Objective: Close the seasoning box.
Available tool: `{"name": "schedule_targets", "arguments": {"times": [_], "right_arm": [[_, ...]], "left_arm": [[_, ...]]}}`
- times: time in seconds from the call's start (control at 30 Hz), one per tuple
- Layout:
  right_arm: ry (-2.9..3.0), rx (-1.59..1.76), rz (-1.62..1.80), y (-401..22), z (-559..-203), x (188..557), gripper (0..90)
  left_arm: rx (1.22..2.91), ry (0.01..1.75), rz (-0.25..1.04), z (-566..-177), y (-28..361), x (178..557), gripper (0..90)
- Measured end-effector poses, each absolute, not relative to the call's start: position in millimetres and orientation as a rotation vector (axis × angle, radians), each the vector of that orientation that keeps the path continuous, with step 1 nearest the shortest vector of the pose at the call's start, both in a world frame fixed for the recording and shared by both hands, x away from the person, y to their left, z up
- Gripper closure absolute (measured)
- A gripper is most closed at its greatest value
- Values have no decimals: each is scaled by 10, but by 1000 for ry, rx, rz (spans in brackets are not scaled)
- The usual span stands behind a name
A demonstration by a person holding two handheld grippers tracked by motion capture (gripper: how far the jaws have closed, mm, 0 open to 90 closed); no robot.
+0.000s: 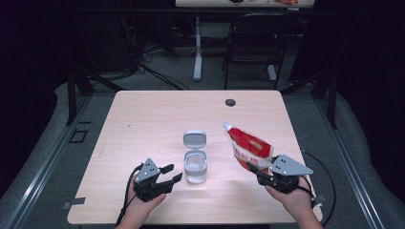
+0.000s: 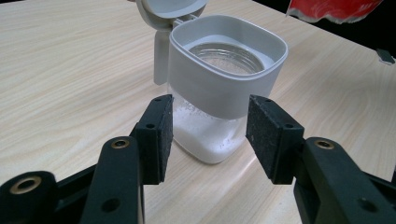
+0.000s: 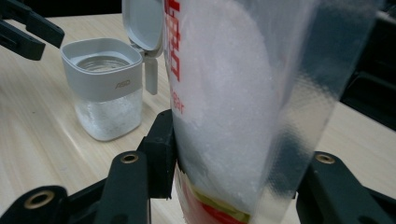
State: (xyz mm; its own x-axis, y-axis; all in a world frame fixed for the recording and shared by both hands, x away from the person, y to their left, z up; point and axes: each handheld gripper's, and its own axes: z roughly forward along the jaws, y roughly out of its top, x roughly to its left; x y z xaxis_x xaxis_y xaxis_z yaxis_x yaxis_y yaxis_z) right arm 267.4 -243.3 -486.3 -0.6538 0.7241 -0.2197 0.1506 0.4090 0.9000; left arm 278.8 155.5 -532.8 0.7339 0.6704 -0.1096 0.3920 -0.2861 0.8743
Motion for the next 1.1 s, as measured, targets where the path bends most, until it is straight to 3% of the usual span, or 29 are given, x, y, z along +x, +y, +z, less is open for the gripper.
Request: {"name": "schedule_targets", "arguments": {"times": [1.1], "right_arm": [[2139,570,1018,-2245,-4736,2610,527]], "left_arm": [[1921,839,354,-5338,1632,2817,516]]}}
